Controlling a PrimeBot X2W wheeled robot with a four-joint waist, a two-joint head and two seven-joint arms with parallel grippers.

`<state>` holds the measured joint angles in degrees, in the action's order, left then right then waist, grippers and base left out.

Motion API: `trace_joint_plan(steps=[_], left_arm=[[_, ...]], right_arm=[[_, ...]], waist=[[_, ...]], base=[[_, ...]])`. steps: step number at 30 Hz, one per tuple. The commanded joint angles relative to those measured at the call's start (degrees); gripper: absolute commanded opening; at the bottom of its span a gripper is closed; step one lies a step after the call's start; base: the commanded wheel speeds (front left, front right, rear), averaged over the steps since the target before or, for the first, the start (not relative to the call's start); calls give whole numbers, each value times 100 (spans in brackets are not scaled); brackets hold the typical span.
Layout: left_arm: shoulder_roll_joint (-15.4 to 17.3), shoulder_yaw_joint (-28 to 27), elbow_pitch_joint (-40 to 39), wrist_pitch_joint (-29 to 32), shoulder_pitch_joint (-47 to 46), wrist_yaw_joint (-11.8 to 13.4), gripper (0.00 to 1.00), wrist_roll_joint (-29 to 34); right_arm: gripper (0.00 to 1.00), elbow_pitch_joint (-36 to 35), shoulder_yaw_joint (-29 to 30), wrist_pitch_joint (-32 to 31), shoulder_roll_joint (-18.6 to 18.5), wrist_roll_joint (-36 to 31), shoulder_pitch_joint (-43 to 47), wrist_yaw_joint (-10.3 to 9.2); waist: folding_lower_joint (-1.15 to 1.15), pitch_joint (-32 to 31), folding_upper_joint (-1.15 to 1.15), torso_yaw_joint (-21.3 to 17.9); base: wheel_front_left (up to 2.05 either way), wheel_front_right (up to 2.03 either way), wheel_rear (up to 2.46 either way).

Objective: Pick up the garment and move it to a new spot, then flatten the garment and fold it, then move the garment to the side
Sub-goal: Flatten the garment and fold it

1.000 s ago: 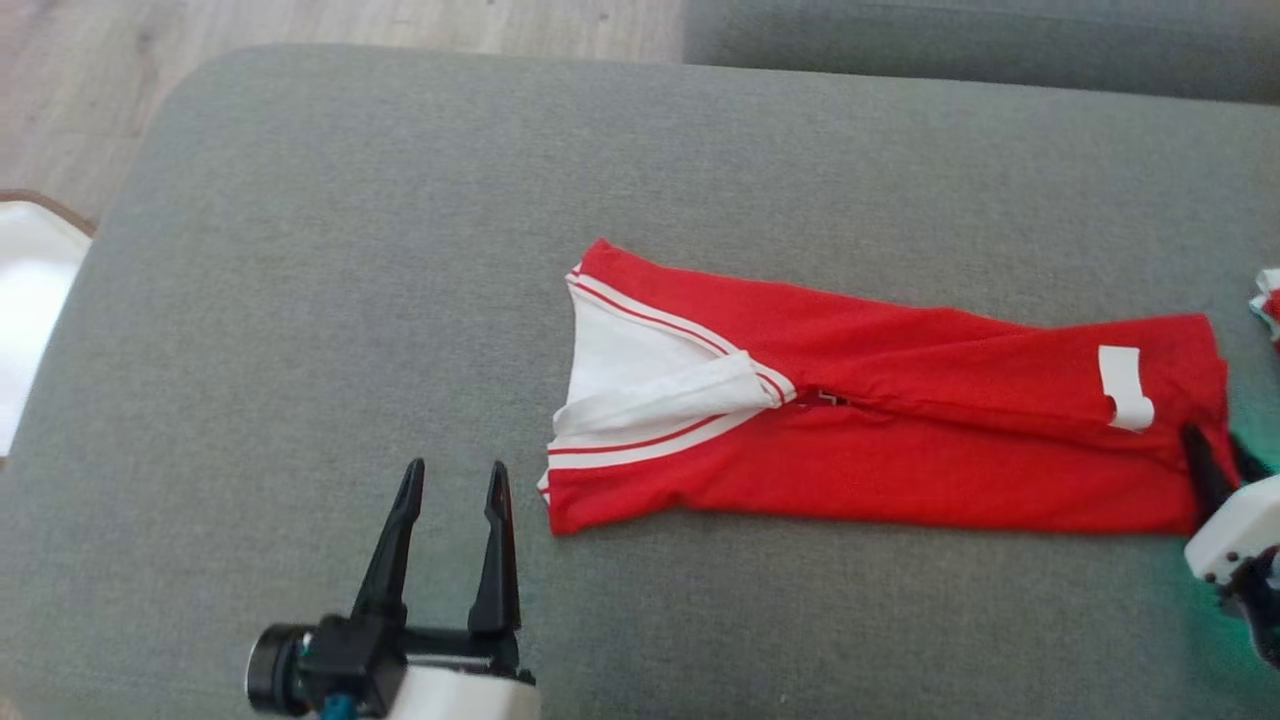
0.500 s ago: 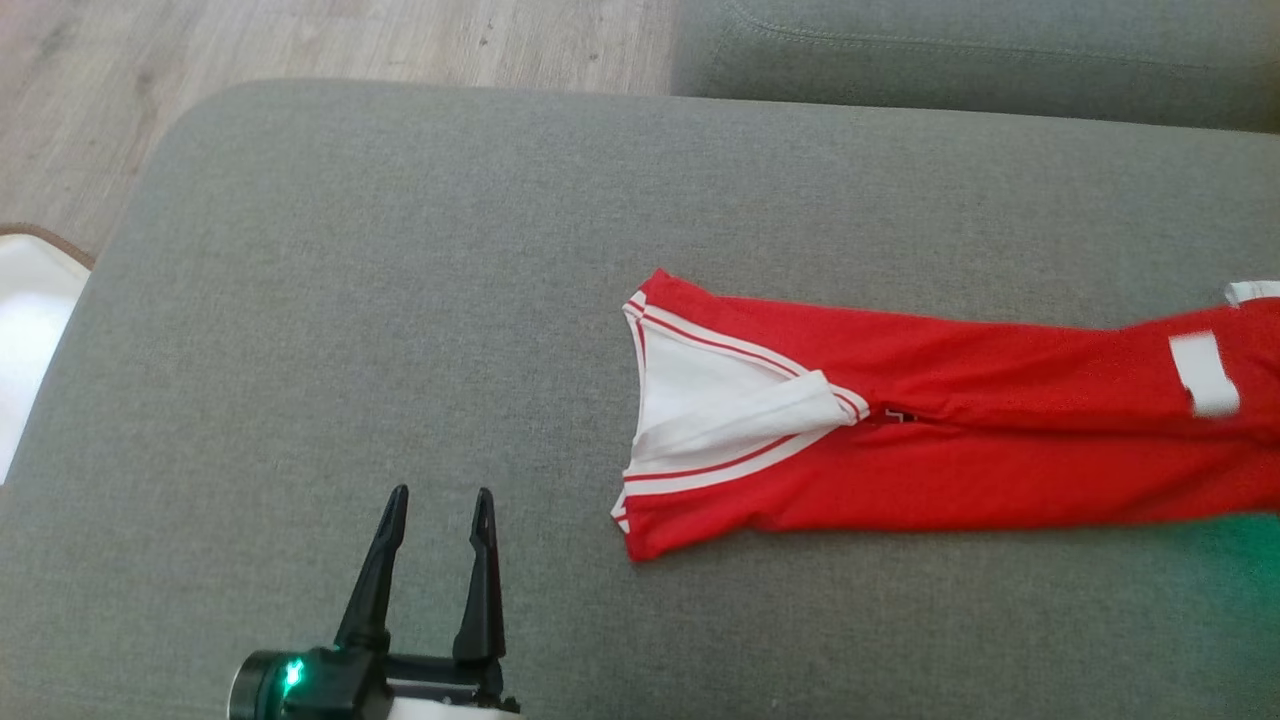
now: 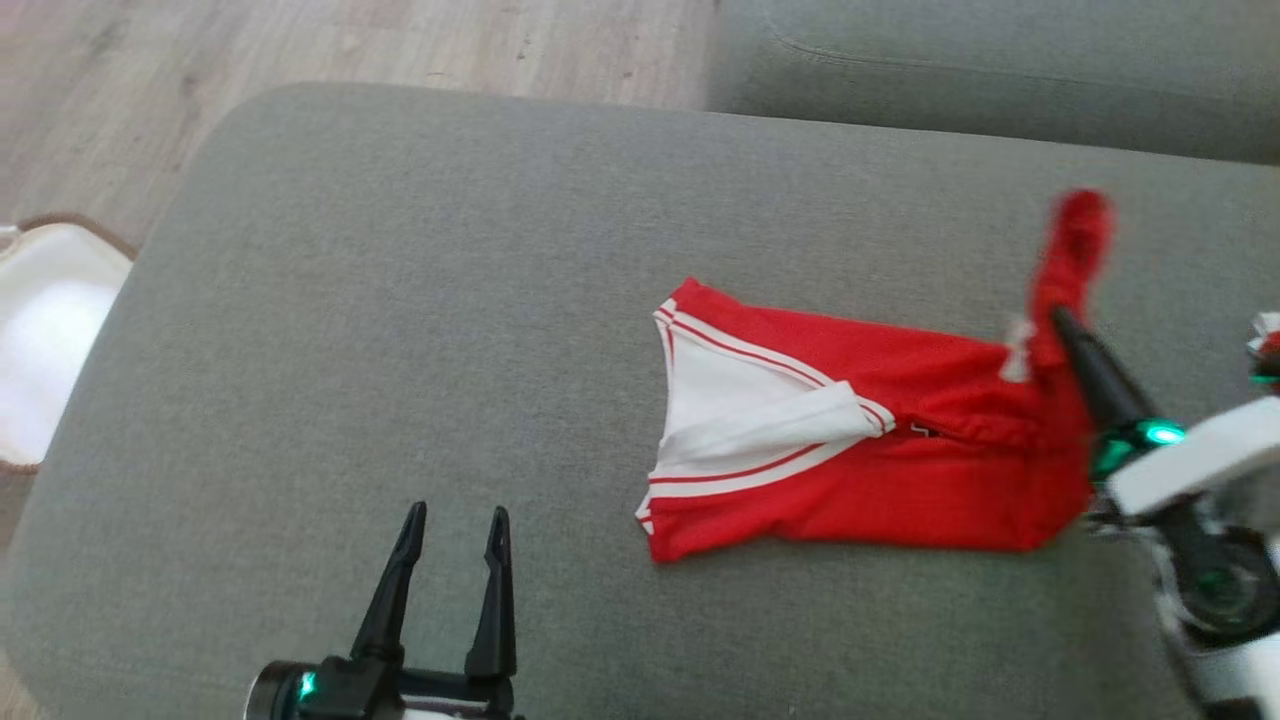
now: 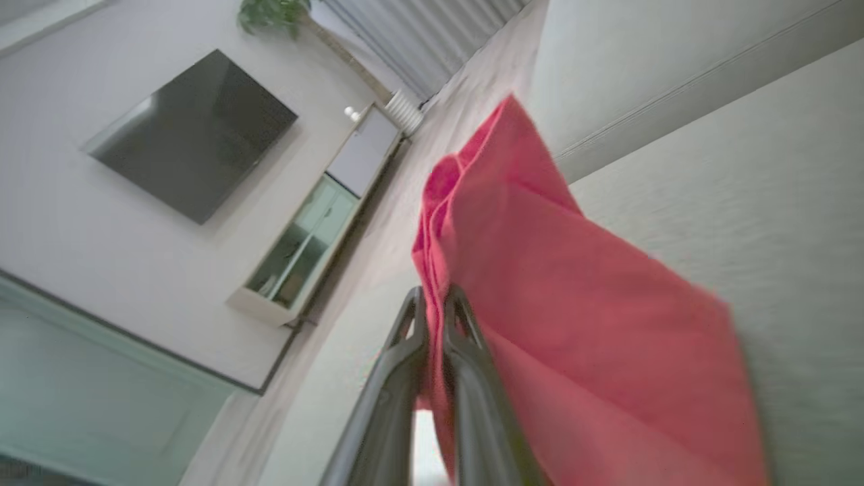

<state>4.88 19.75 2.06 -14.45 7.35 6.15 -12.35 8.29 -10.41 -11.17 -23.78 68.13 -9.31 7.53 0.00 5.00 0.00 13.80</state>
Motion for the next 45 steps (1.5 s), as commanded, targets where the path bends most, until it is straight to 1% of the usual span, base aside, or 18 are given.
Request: trace_joint_plan(steps=[1, 5, 8, 9, 12, 15, 16, 17, 18, 19, 23, 26, 31, 32, 34, 39, 42, 45], left_arm=[[-88, -207, -129, -54, -152, -59, 100, 61], [-130, -221, -79, -54, -187, -126, 100, 60], [-155, -201, -40, -54, -236, -179, 100, 62], [-155, -201, -40, -54, -236, -179, 100, 62], [-173, -173, -14, -54, -284, -212, 100, 58], [-185, -153, 7, -54, -315, -224, 100, 52], [-188, -143, 15, -54, -325, -228, 100, 51], [-190, -134, 23, -54, -332, -233, 100, 49], [-192, -131, 30, -54, -339, -234, 100, 46], [-193, -133, 32, -54, -345, -231, 100, 43], [-197, -192, 23, -54, -331, -200, 100, 51], [-198, -263, 17, -54, -287, -194, 100, 48], [-199, -409, -15, -54, -164, -211, 100, 31], [-199, -473, -14, -55, -100, -223, 100, 29], [-200, -552, -17, -55, -42, -236, 100, -2], [-200, -748, -70, -55, 100, -244, 100, 3], [-200, -829, -76, -55, 190, -242, 100, 4], [-200, -888, -67, -55, 314, -255, 100, 9]], right_arm=[[0, -424, -27, -203, 263, -72, -78, -4], [0, -701, -151, -691, 1105, -431, -53, -4], [0, -723, -195, -988, 1695, -826, -39, -4], [0, -723, -195, -988, 1695, -826, -39, -4], [0, -681, -254, -1177, 1981, -1131, -62, -4], [0, -543, -362, -1203, 2073, -1266, -118, -4], [8, -481, -413, -1185, 2081, -1276, -136, -4], [33, -432, -503, -1132, 2084, -1228, -154, -4], [97, -383, -580, -1049, 2086, -1183, -177, -4], [100, -335, -628, -931, 2087, -1125, -200, -4], [100, -271, -675, -467, 2088, -861, -266, -4], [100, -286, -414, -91, 2089, -1015, -235, -4], [100, -548, 195, 452, 1988, -1877, 8, -4], [100, -650, 366, 754, 1804, -2300, 155, -4], [100, -665, 467, 1095, 1597, -2747, 349, -4], [100, -399, 519, 1876, 1243, -3642, 870, -4], [100, -99, 364, 2232, 1052, -4207, 1152, -4], [100, 188, 189, 2431, 1012, -4620, 1402, -4]], waist=[[0, -12, 0, 105], [0, -5, 0, 253], [0, 26, 0, 366], [0, 26, 0, 366], [0, 65, 0, 464], [0, 91, 0, 528], [0, 95, 0, 547], [0, 99, 0, 563], [0, 104, 0, 574], [0, 104, 0, 579], [0, 42, 0, 532], [0, -73, 0, 419], [0, -314, 0, 98], [0, -415, 0, -27], [0, -543, 0, -157], [0, -747, 0, -452], [0, -859, 0, -582], [0, -953, 0, -691]], base=[[0, 0, 0], [0, 0, 0], [0, 0, 0], [0, 0, 0], [0, 0, 0], [0, 0, 0], [0, 0, 0], [0, 0, 0], [0, 0, 0], [0, 0, 0], [0, 0, 0], [0, 0, 0], [0, 0, 0], [0, 0, 0], [0, 0, 0], [0, 0, 0], [0, 0, 0], [0, 0, 0]])
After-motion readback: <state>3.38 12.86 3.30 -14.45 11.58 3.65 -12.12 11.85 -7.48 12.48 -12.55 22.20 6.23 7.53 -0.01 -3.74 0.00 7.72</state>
